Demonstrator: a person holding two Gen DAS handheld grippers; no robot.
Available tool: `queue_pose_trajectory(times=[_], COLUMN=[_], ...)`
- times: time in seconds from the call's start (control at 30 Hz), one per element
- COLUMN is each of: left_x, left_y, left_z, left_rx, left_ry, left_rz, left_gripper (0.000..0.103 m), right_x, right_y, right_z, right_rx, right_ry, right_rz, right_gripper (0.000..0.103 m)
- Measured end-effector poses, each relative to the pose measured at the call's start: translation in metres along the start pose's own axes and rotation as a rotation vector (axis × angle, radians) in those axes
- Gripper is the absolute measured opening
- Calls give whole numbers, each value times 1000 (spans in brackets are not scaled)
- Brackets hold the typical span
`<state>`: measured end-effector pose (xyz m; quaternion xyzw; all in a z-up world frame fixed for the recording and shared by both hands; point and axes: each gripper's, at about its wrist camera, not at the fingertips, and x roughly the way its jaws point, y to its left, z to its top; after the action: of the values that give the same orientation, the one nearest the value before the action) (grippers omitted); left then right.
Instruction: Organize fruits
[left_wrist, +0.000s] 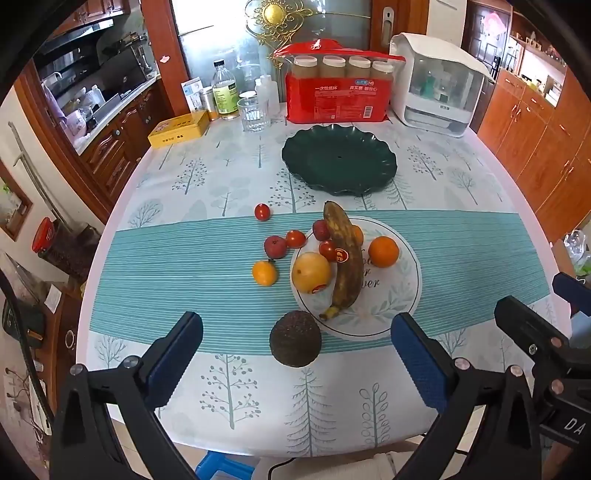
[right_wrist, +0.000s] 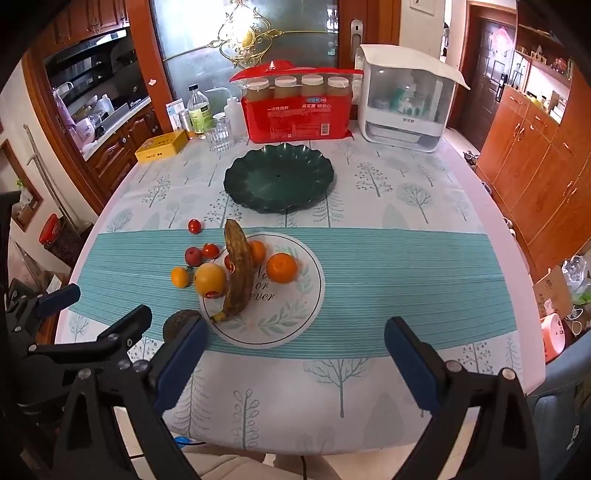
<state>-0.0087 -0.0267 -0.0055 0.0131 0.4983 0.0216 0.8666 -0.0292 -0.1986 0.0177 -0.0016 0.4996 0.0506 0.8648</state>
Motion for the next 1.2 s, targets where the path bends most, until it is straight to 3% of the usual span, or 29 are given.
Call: queue_pose_trajectory(times=[1.2], left_x=[-5], left_y=[8], left_z=[-12], left_rx=[-55], left_ry=[-8], left_rz=[-9], left_gripper=[101], right_x=[0], right_y=[4], right_z=[-6], right_rx=[-11], right_ry=[16], right_rz=[38], right_gripper=[96])
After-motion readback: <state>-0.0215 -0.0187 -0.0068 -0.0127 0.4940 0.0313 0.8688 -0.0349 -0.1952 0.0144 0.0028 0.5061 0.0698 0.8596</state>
